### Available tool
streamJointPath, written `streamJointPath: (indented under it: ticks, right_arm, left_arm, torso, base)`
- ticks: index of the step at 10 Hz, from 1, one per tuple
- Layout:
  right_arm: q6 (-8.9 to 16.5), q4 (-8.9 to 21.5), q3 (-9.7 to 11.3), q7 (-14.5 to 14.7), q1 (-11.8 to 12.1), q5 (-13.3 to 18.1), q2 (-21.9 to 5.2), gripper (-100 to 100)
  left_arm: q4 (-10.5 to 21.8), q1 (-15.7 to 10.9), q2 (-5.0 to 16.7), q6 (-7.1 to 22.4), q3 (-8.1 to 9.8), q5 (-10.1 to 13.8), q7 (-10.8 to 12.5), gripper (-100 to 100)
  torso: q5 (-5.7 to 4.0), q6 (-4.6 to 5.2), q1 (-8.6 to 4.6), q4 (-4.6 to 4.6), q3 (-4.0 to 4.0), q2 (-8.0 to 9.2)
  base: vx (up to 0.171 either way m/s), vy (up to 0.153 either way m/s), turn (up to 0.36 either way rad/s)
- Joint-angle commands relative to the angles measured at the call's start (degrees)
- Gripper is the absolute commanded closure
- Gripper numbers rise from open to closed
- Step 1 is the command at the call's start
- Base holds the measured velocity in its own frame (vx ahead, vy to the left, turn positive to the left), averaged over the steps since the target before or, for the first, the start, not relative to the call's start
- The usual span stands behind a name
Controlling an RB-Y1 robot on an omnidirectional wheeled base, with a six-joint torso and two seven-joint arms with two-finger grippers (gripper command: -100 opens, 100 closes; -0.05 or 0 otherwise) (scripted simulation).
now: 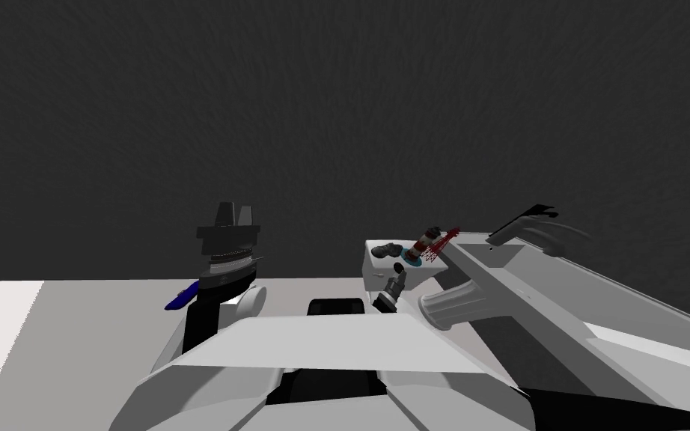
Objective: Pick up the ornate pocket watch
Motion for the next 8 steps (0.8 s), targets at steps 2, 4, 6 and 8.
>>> streamJointPath:
  ticks: [2,4,6,8]
  right_arm:
    - [-2.41,3.25,0.16,-0.14,-4.59,-3.31,-0.52,-100]
    - [-2.40,2.25,0.11,0.35,-4.60,-3.11,-0.83,-100]
    - [-2.57,2.45,0.11,0.30,-4.73,-3.20,-0.76,100]
    - [-2.50,2.41,0.10,0.25,-4.79,-3.17,-0.77,100]
  left_arm:
    - [0.00,0.00,0.00,0.00,0.00,0.00,0.00,0]
    - [0.00,0.00,0.00,0.00,0.00,0.00,0.00,0]
    - [0.00,0.01,0.00,0.00,0.00,0.00,0.00,0]
    - [0.00,0.01,0.00,0.00,0.00,0.00,0.00,0]
  torso:
    - [0.02,-0.04,-0.02,0.03,-0.03,-0.09]
    - [0.05,-0.09,-0.09,0.08,-0.02,-0.13]
    - [0.10,-0.07,-0.09,0.07,-0.14,-0.37]
    - [0.06,-0.08,-0.09,0.00,-0.21,-0.43]
  base:
    - [-0.090,0.025,-0.009]
    - [-0.057,0.011,-0.007]
    - [-0.004,0.001,0.001]
    - [0.000,0.000,0.000]
